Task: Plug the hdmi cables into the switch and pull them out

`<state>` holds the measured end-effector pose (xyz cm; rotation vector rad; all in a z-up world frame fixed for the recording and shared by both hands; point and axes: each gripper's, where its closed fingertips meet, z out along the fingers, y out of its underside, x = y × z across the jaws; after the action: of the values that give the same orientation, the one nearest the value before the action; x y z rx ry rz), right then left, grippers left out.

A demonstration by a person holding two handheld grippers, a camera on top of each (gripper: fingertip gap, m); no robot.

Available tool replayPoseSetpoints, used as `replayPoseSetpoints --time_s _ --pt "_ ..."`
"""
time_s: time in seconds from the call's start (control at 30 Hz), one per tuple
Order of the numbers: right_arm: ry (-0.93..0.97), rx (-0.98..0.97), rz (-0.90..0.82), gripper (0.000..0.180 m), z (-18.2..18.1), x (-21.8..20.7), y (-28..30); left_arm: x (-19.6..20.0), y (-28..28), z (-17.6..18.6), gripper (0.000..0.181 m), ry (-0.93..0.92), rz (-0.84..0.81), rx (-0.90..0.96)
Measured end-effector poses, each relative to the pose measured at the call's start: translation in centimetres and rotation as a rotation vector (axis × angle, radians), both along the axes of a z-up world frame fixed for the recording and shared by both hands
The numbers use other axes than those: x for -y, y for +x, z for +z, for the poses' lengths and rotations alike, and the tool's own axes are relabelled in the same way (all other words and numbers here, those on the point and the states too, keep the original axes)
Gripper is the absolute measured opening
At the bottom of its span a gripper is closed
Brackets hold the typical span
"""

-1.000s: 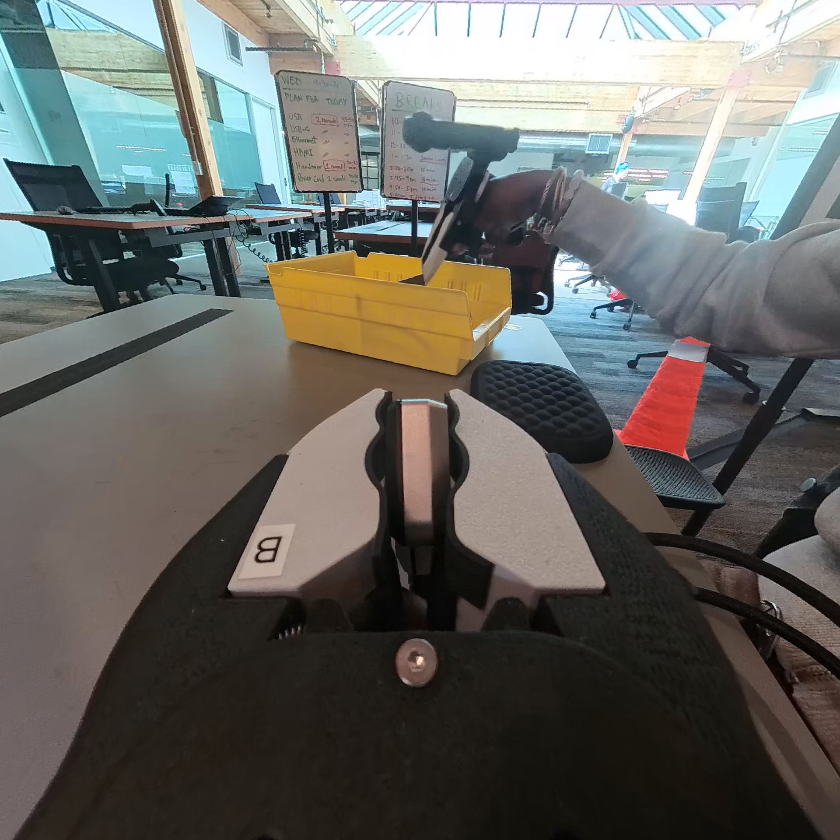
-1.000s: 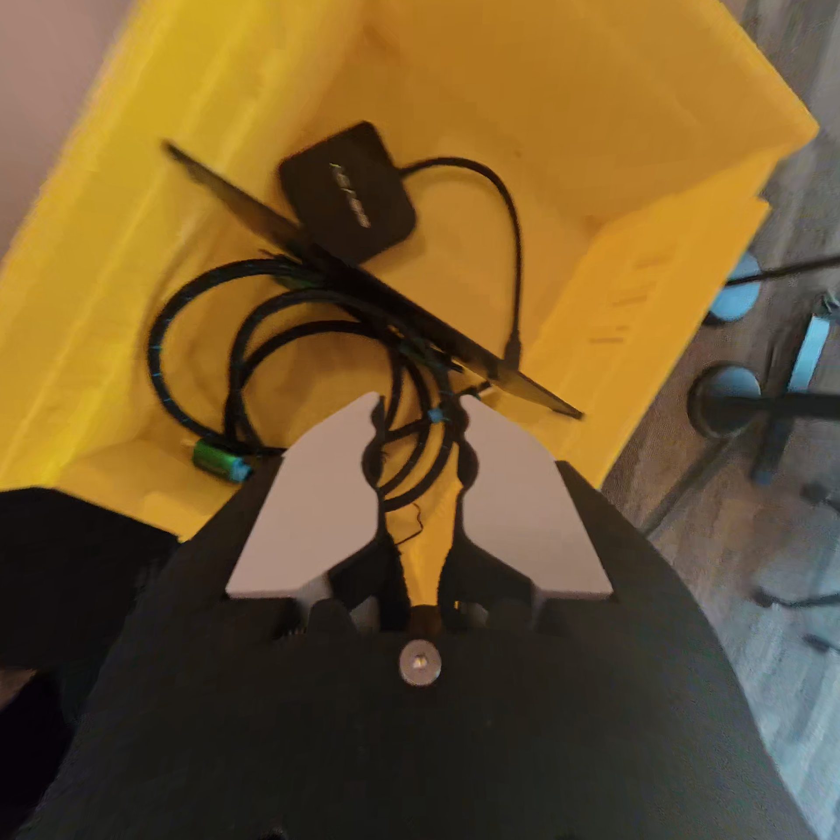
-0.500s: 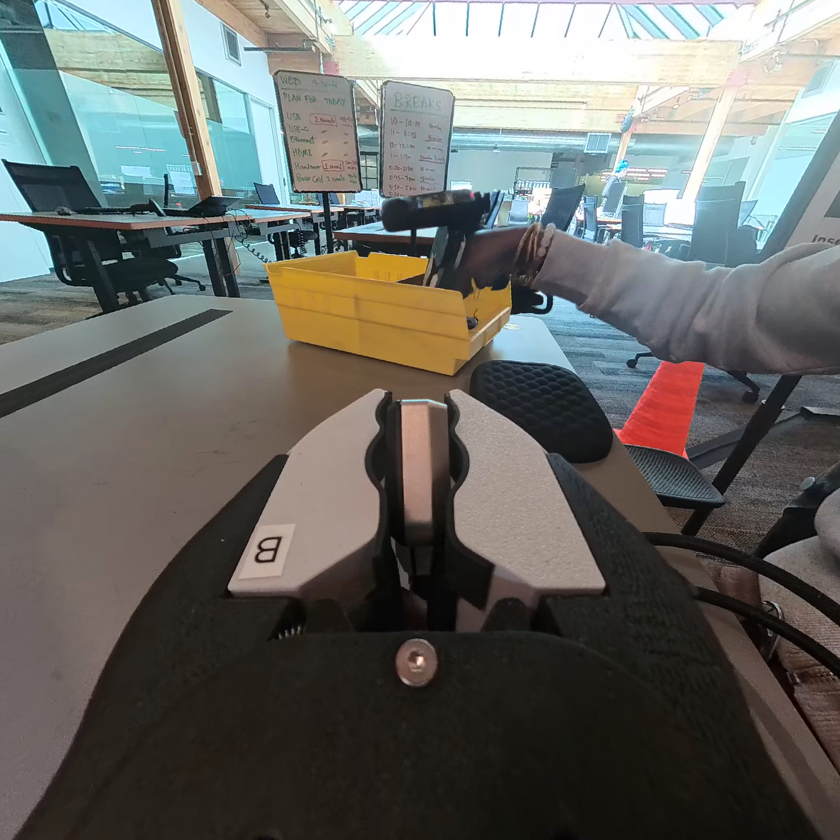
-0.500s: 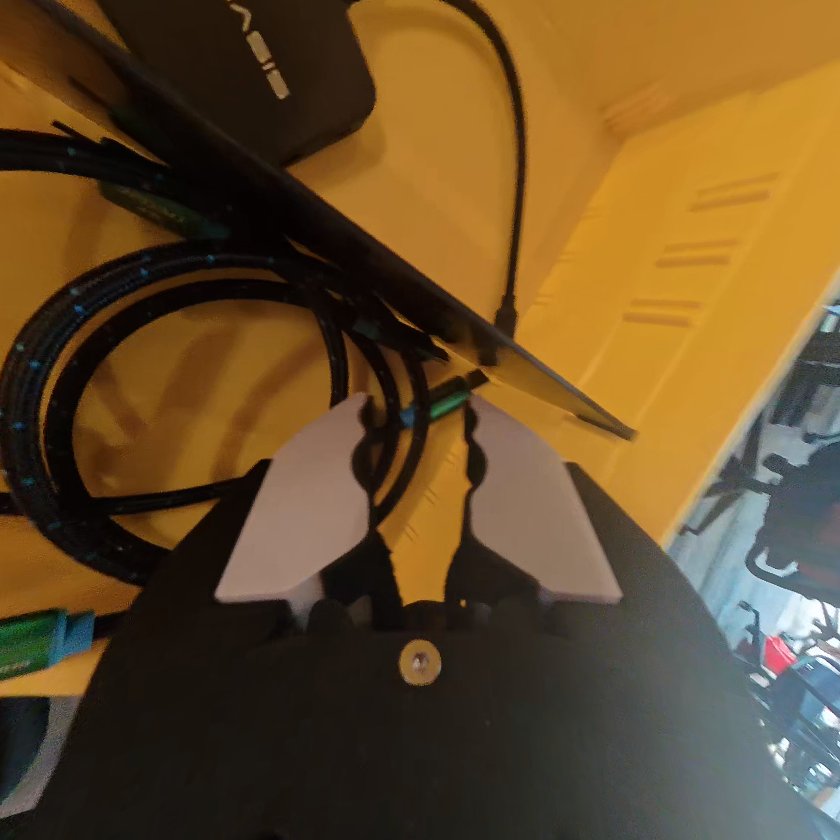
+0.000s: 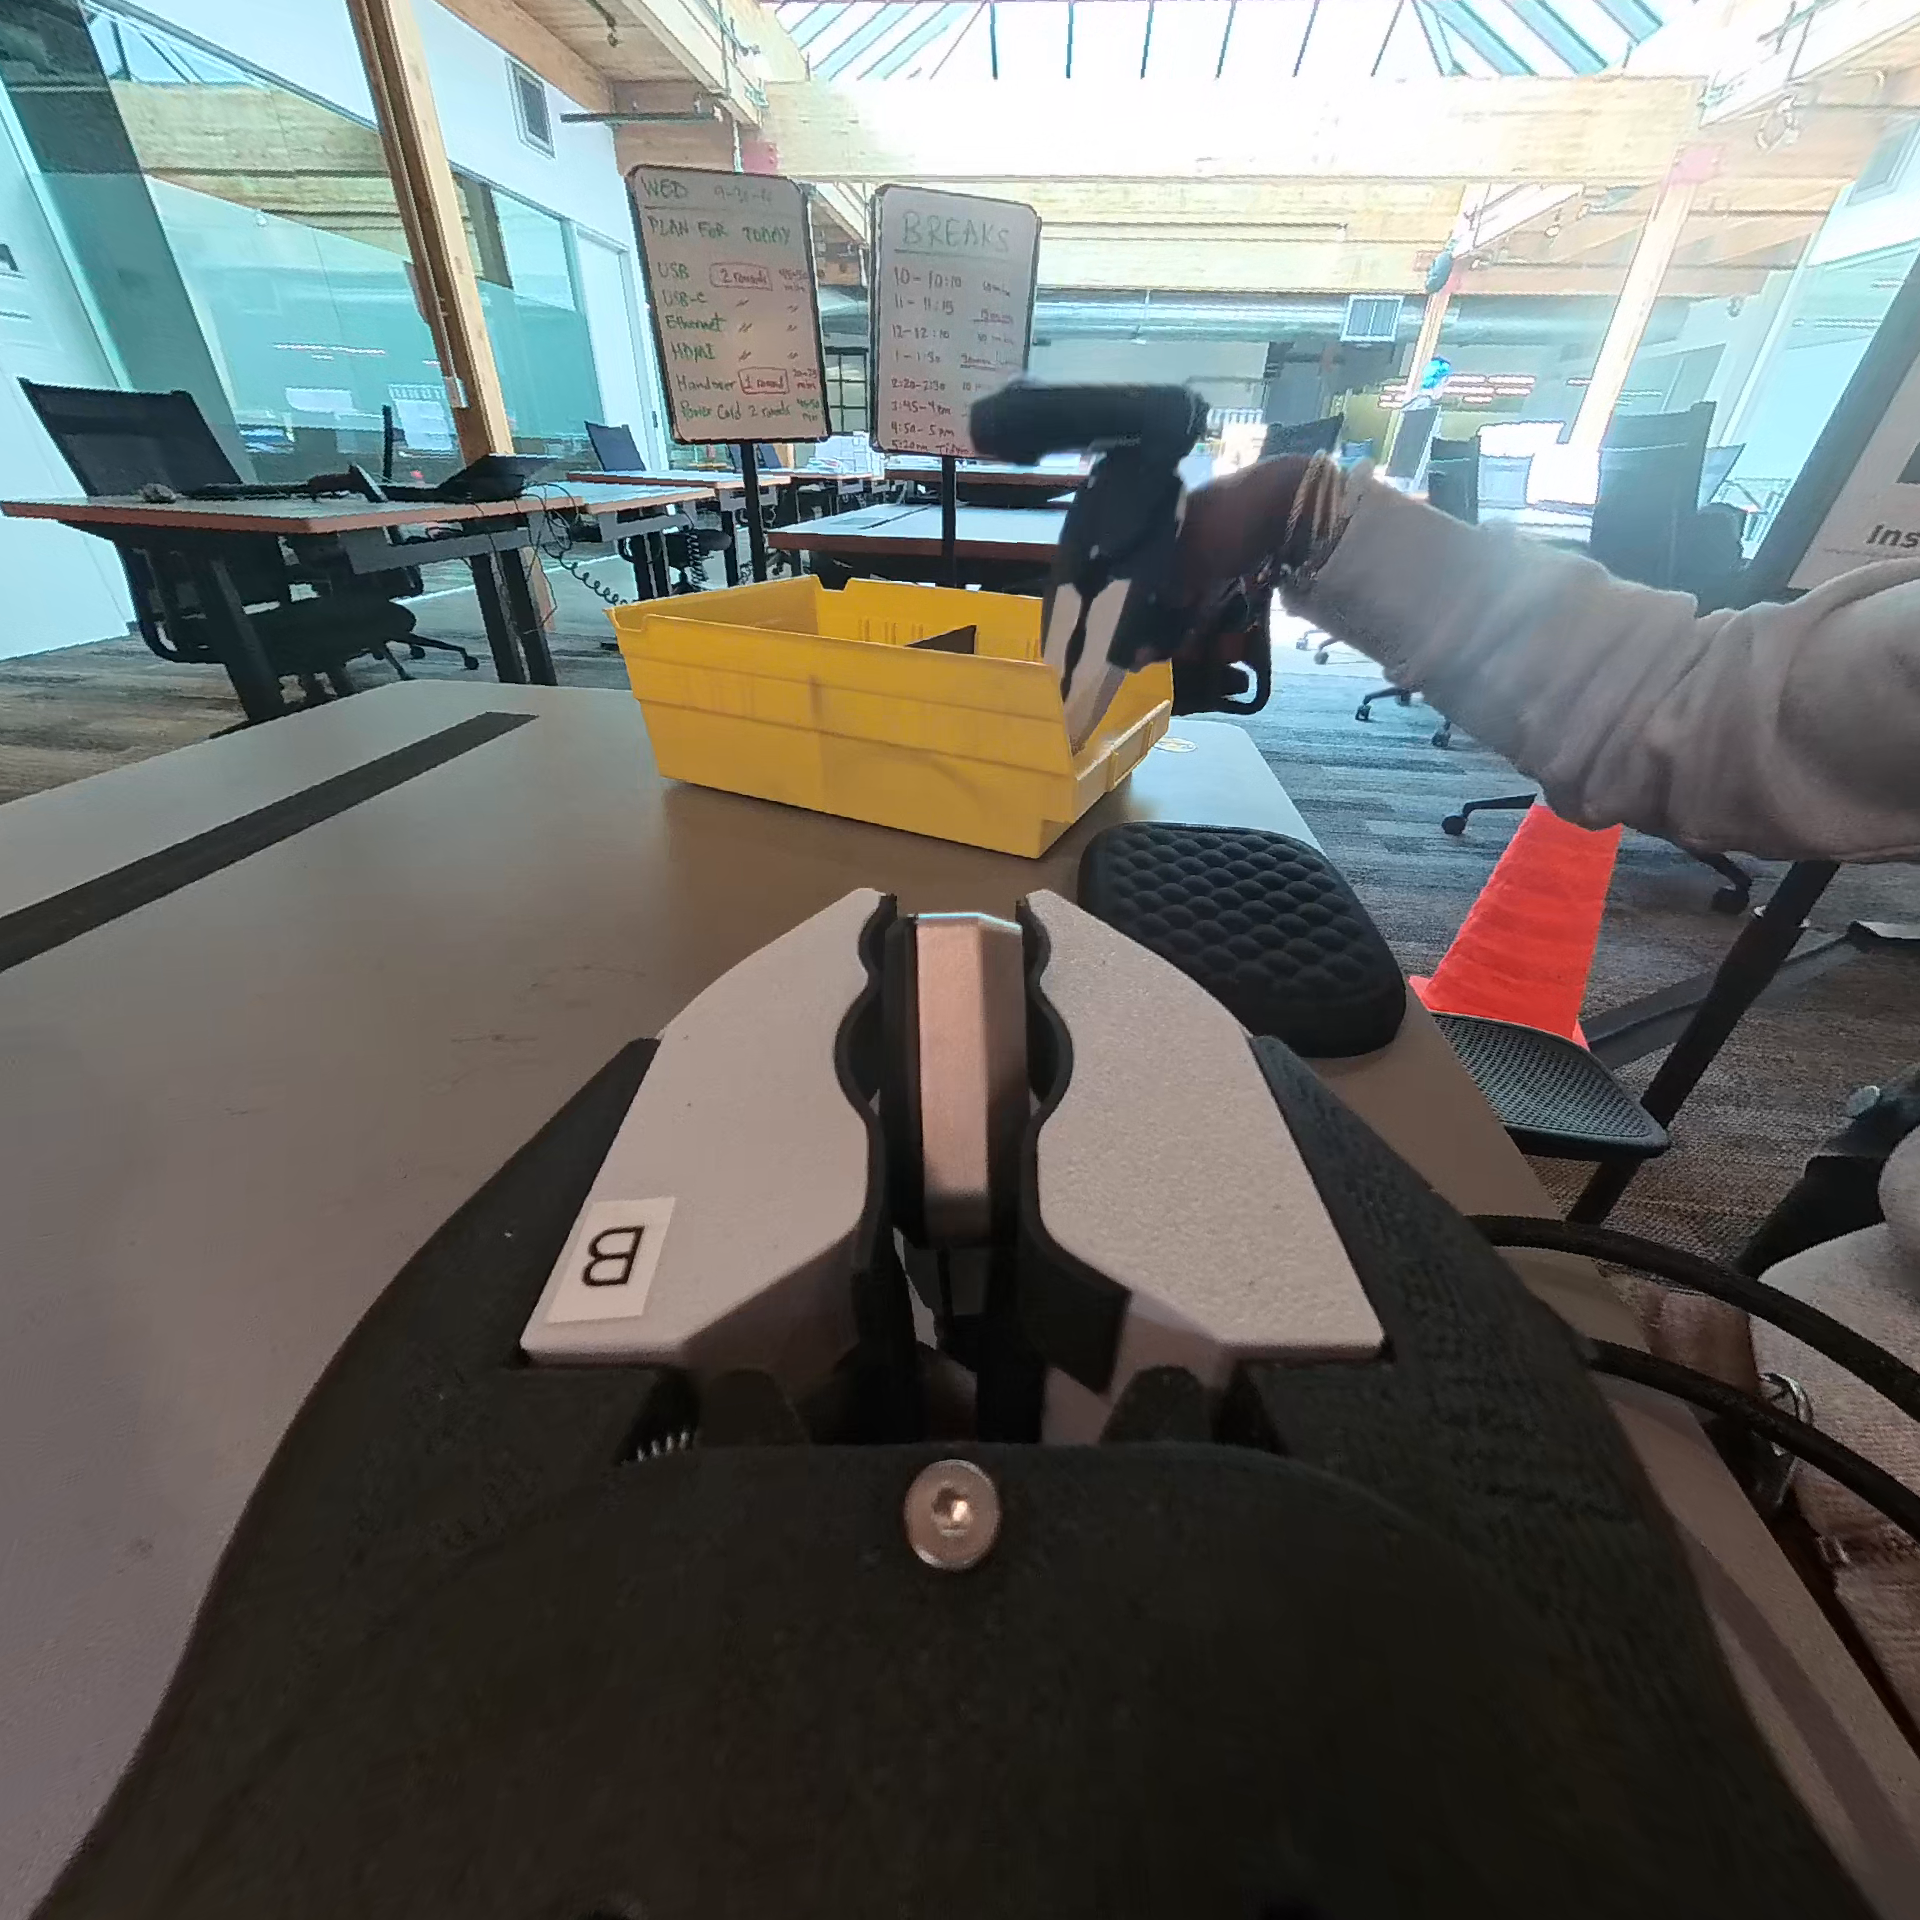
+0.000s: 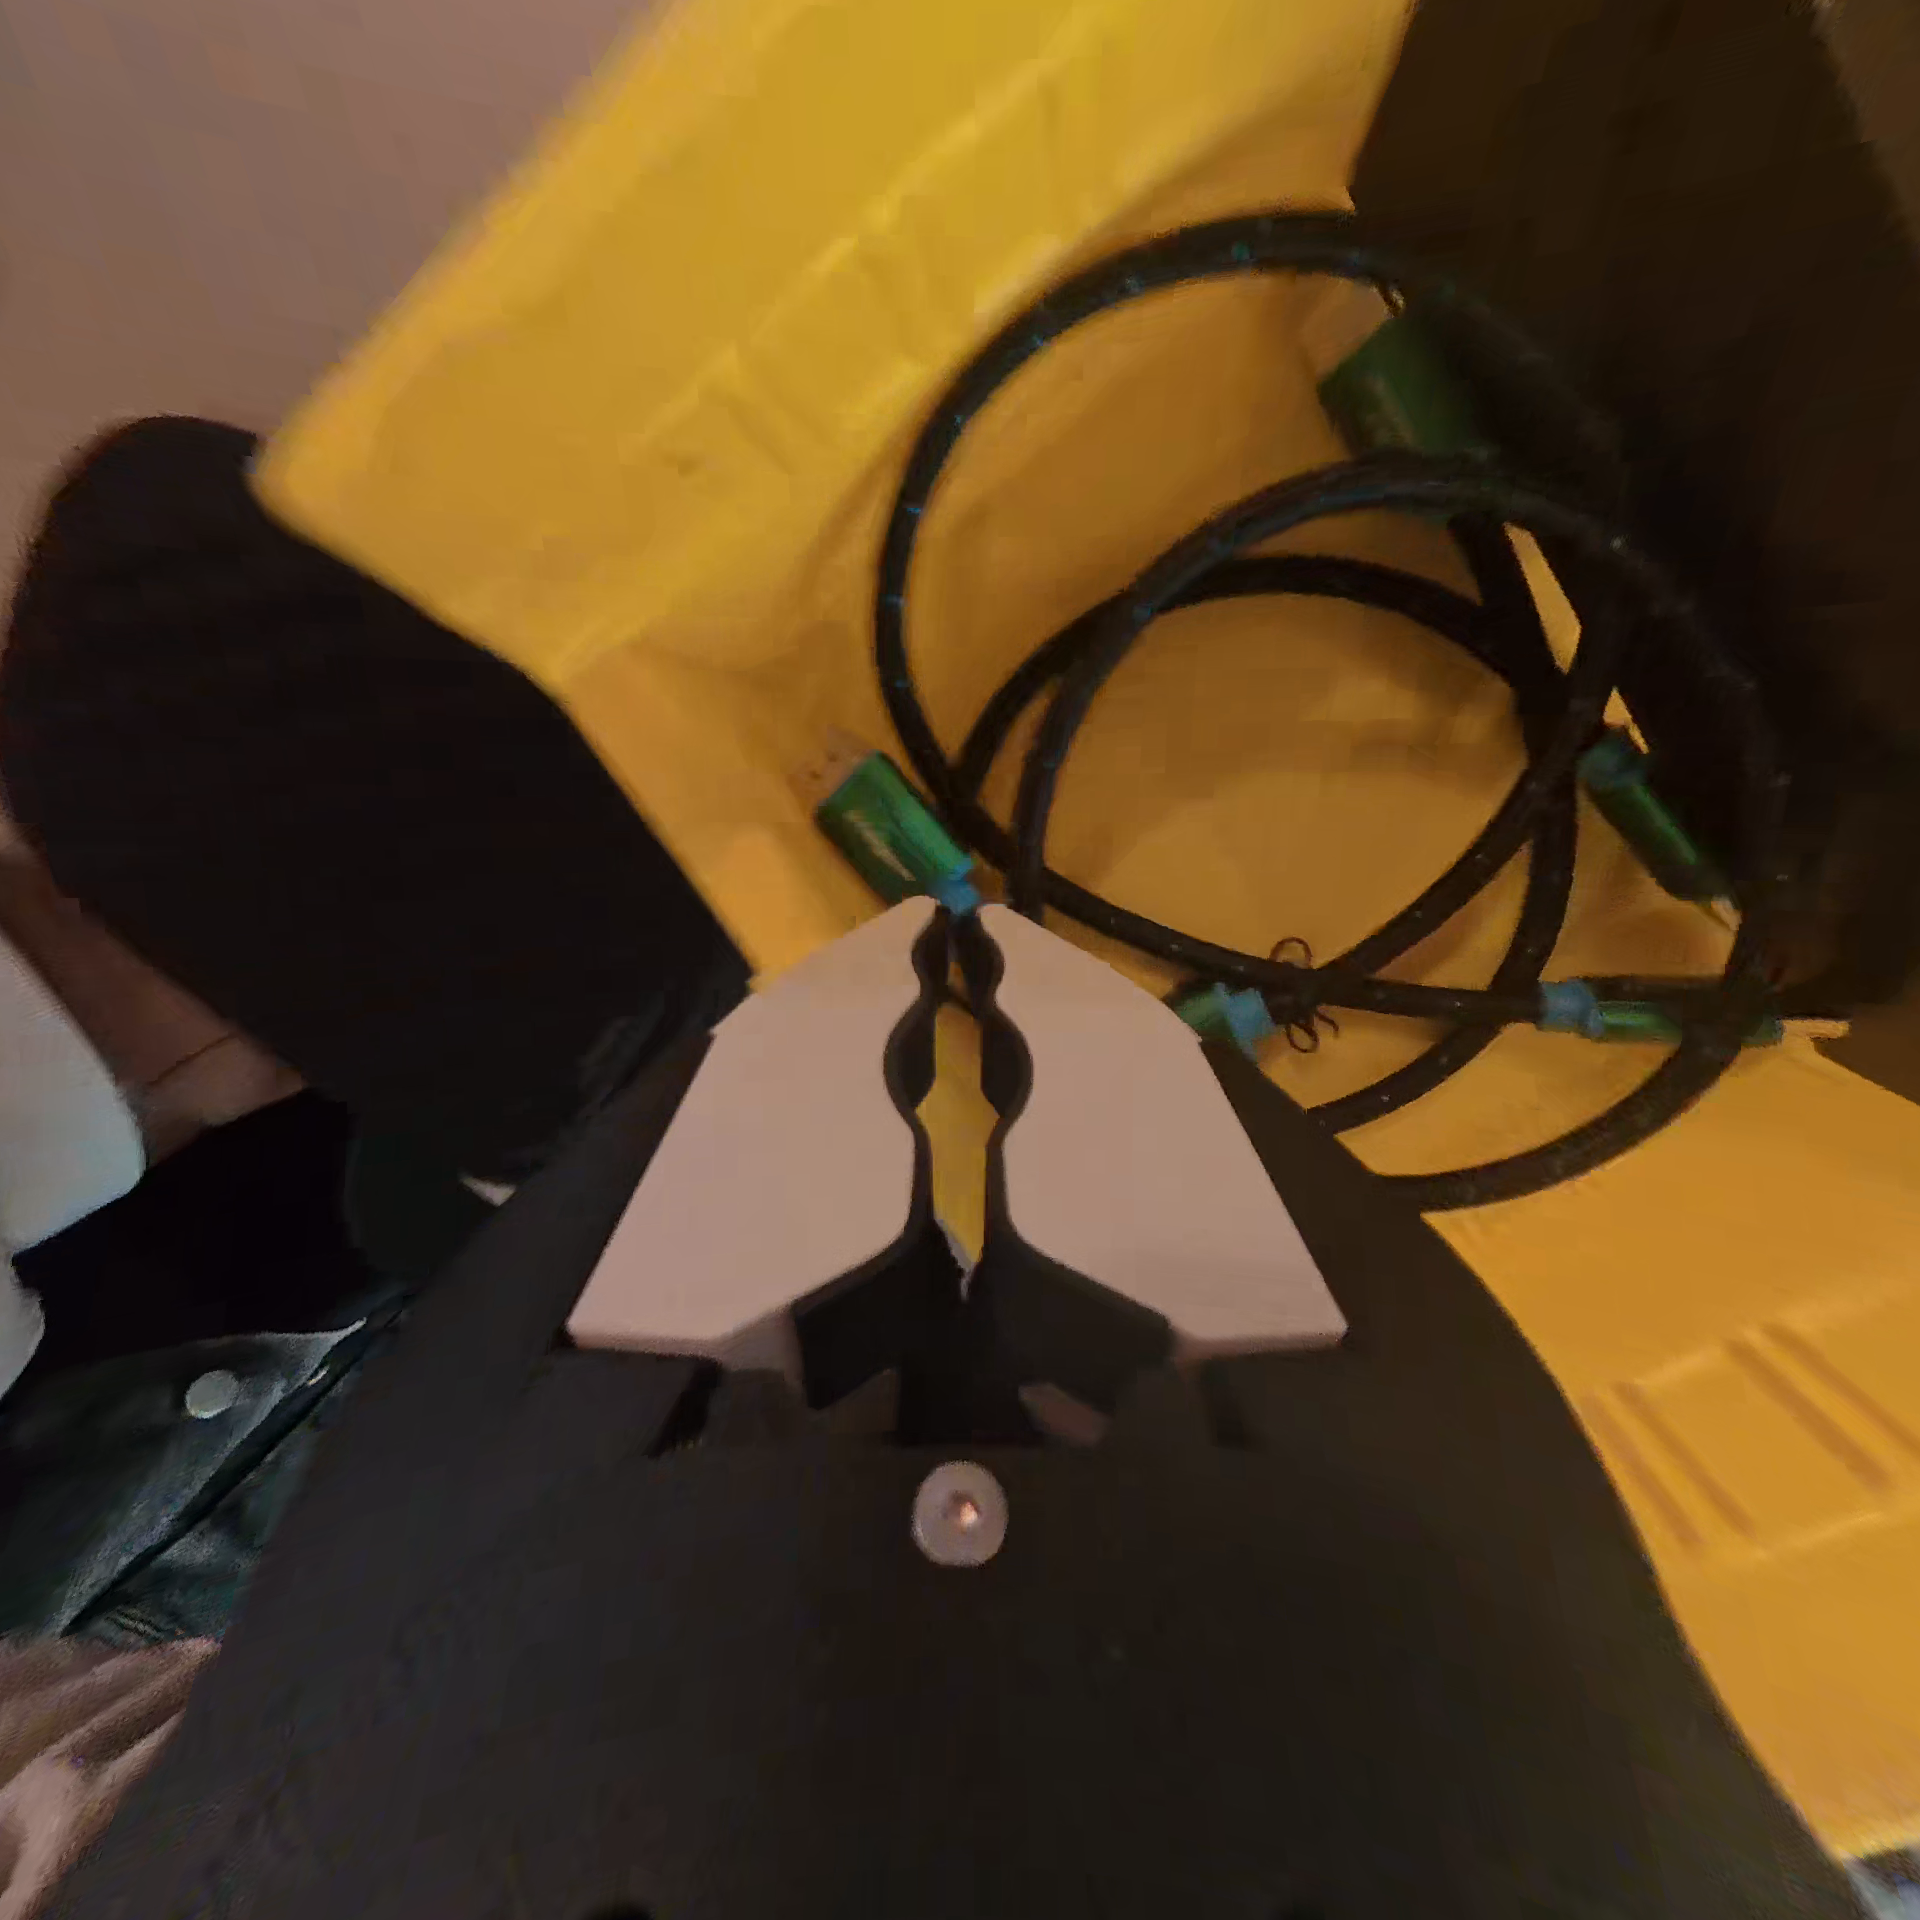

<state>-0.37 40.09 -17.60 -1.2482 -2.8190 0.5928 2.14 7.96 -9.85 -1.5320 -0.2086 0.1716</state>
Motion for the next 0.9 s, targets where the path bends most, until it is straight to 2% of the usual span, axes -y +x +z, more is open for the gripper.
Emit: replayPoseSetpoints --time_s 0.07,0.13,0.23,0.3,0.37,0.47,0.57,0.67,0.73,0.83,0.9 --pt "0.036 0.054 -0.032 0.002 -1.8 -0.7 -0.3 0.1 -0.1 0.0 0.021 0.003 0.003 0.001" --pt "0.0 0.075 -0.039 0.004 -1.9 -0.3 -0.5 0.1 -0.1 0.1 0.021 0.008 0.004 0.002" --pt "-0.031 -0.045 -0.035 0.018 0.3 0.4 -1.1 0.2 -0.2 0.3 0.021 0.022 0.001 0.007" --pt "-0.122 -0.212 -0.035 0.031 3.3 2.4 -2.0 0.2 -0.2 0.6 0.021 0.042 0.001 0.006" --pt "-0.309 -0.444 0.026 0.05 7.5 6.7 -2.3 0.4 -0.1 1.1 0.021 0.078 -0.007 0.014" --pt "-0.681 -0.748 0.191 0.088 13.2 14.9 0.4 1.1 0.0 2.4 0.021 0.178 -0.026 0.035" --pt "-0.905 -0.853 0.367 0.121 14.3 22.2 3.4 2.2 -0.1 3.9 0.021 0.296 -0.045 0.068" --pt "-0.957 -0.777 0.546 0.127 11.9 28.8 5.2 3.4 0.1 5.5 0.021 0.422 -0.083 0.085" --pt "-0.966 -0.705 0.575 0.127 10.4 32.6 4.9 4.2 0.3 6.4 0.021 0.49 -0.099 0.084" --pt "-1.07 -0.509 0.544 0.113 9.7 37.1 5.1 5.3 0.4 7.5 0.021 0.577 -0.11 0.067" --pt "-1.069 -0.382 0.524 0.098 8.6 39.1 5.2 6.2 0.6 8.3 0.021 0.632 -0.114 0.05"
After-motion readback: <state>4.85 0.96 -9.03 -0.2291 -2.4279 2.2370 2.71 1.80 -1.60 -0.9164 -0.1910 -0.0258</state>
